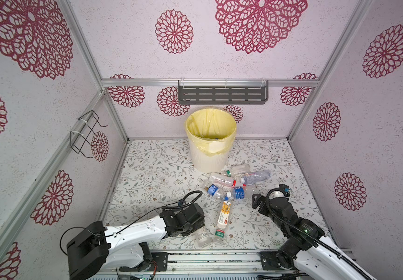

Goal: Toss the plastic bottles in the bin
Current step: 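Lower the left gripper onto the white-capped small bottle nearest the robot and close it, then lift the white-capped bottle with the left gripper and carry it over the bin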

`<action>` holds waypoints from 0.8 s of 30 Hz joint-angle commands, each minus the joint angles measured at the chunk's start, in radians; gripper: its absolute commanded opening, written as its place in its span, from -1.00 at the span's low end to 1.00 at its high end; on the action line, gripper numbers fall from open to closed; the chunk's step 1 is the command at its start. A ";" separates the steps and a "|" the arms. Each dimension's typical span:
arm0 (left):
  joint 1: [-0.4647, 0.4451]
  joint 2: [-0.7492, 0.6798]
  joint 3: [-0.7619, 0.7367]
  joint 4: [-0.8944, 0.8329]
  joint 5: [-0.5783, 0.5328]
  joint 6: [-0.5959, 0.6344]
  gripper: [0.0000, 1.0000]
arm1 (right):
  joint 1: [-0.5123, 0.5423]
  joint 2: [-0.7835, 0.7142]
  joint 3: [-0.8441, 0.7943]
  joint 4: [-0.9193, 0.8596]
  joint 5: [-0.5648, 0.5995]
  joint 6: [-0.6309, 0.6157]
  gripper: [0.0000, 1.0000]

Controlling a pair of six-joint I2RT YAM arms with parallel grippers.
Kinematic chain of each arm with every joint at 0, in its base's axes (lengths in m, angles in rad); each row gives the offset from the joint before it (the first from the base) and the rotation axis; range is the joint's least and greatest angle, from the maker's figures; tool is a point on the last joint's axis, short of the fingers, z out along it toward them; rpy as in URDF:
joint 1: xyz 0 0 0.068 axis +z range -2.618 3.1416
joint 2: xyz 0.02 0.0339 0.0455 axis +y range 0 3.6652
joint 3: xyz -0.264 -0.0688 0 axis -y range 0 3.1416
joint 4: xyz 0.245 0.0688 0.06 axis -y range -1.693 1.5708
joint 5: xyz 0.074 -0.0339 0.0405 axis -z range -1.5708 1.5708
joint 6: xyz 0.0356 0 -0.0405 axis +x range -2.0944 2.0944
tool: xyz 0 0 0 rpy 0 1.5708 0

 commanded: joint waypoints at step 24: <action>0.637 0.048 0.459 -0.126 0.356 0.627 -0.14 | -0.083 0.256 0.157 -0.045 0.116 0.093 0.98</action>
